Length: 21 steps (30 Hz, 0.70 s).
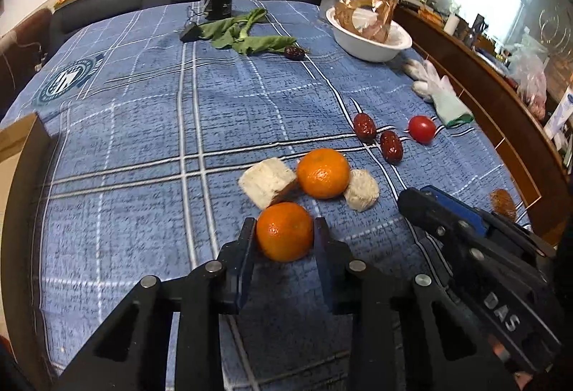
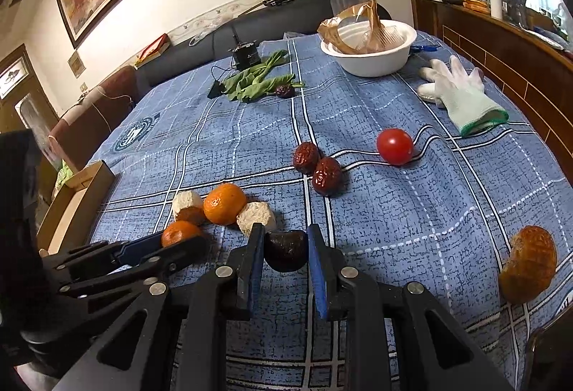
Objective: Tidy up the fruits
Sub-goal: 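Grasp an orange with the left tool while the right tool grasps the dark plum, then carry the orange and dark plum into the tray and open both tools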
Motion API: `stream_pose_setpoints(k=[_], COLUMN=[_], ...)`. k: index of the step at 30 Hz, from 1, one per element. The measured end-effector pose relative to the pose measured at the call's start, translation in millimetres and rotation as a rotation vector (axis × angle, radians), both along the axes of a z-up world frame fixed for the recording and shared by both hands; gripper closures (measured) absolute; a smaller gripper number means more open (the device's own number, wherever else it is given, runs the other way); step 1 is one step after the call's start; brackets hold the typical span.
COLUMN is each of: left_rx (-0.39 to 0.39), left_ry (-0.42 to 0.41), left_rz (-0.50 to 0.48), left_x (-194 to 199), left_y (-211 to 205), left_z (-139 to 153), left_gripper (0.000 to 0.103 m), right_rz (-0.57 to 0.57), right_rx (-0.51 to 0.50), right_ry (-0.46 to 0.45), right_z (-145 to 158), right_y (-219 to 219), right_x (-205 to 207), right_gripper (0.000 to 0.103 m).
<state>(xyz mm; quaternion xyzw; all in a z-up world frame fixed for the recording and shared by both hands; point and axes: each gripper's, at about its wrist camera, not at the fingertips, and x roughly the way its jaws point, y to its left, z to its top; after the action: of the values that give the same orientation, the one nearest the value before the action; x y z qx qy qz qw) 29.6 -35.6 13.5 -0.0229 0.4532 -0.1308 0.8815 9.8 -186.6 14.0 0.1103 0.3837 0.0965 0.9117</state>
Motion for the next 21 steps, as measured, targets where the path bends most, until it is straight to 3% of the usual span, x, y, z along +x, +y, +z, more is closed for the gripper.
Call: stream_pose_setpoints(k=[5,11,15,21], left_rx=[-0.036,-0.032,0.028,0.058], left_ry=[-0.03,-0.082,-0.123,-0.104], left_rz=[0.049,0.172,0.311,0.467], left_x=[-22,-54,-74,-85], left_y=[31,112,188,275], left_z=[19,53,70,69], left_gripper=[0.073,0.073,0.073,0.073], right_rz=[0.0,0.029,0.147,0.395], right_rx=[-0.027,-0.091,-0.077,-0.008], right_ry=[-0.03,-0.073,-0.102,-0.092], right_z=[3,18,49,80], right_y=[3,25,65,165], right_x=[-2,-11,-24,-37], right_gripper=[0.078,0.078,0.078,0.077])
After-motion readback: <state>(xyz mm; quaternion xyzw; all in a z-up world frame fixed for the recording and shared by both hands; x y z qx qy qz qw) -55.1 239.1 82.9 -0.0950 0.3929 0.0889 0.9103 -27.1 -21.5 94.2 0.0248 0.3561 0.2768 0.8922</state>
